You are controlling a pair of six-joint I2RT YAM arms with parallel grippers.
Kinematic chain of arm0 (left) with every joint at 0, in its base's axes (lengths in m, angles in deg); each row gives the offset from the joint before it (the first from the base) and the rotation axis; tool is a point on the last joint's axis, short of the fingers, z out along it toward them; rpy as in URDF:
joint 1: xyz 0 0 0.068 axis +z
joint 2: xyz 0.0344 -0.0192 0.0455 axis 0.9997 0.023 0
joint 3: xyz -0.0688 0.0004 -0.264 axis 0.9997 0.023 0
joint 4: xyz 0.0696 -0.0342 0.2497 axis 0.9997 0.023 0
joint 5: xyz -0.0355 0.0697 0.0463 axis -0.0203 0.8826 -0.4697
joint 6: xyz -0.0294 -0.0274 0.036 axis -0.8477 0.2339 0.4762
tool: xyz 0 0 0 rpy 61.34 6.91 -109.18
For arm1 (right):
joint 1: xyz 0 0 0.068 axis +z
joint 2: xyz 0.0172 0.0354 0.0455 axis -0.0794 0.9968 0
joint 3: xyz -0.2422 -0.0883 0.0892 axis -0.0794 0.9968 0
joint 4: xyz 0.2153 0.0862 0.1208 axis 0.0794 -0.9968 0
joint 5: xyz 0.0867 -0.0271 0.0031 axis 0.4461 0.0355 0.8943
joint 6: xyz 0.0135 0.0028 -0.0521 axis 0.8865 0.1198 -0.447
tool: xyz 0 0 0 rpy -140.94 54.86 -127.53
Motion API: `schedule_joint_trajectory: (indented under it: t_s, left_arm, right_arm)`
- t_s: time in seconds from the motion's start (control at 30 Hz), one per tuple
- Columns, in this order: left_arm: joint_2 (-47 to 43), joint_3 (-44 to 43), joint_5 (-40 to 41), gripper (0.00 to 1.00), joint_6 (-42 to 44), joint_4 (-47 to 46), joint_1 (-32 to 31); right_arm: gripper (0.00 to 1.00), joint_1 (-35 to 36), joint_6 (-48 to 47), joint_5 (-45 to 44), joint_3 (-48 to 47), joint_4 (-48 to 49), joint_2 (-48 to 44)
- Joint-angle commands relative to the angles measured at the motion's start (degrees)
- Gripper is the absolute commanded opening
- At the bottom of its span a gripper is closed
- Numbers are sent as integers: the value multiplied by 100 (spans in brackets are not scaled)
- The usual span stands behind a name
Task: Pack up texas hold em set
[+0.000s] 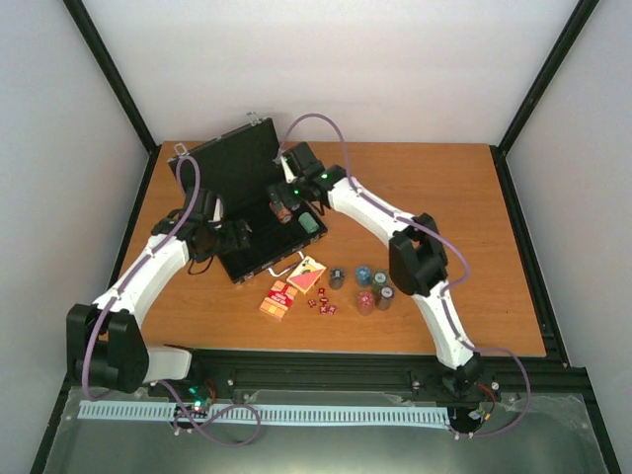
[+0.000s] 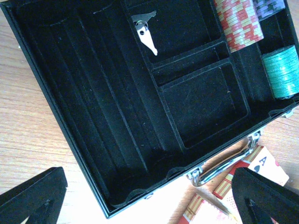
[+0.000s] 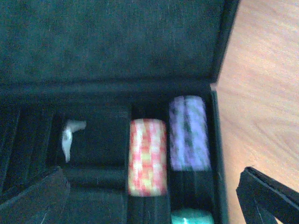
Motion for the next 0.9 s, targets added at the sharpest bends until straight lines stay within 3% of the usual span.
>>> schedule_joint_trajectory:
  t_s: [0.0, 0.27, 0.43, 0.6, 0.87]
  left_arm:
    - [-162, -90, 14, 100, -29, 35, 29]
    - [-40, -122, -2, 100, 52, 22, 29]
    - [93, -99, -62, 100, 44, -73, 29]
    - [174, -77, -75, 100, -14, -147, 29]
    - [165, -36, -14, 100, -13, -67, 29]
  right_arm:
    - [100, -16, -328, -249, 1200, -868, -1111]
    - [100, -124, -750, -35, 3188, -1714, -2691]
    - [91, -111, -913, 429, 4009, -2109, -3297]
    - [86, -101, -941, 761, 4556, -2068, -3445]
    - [78, 78, -998, 847, 4579, -1961, -3001]
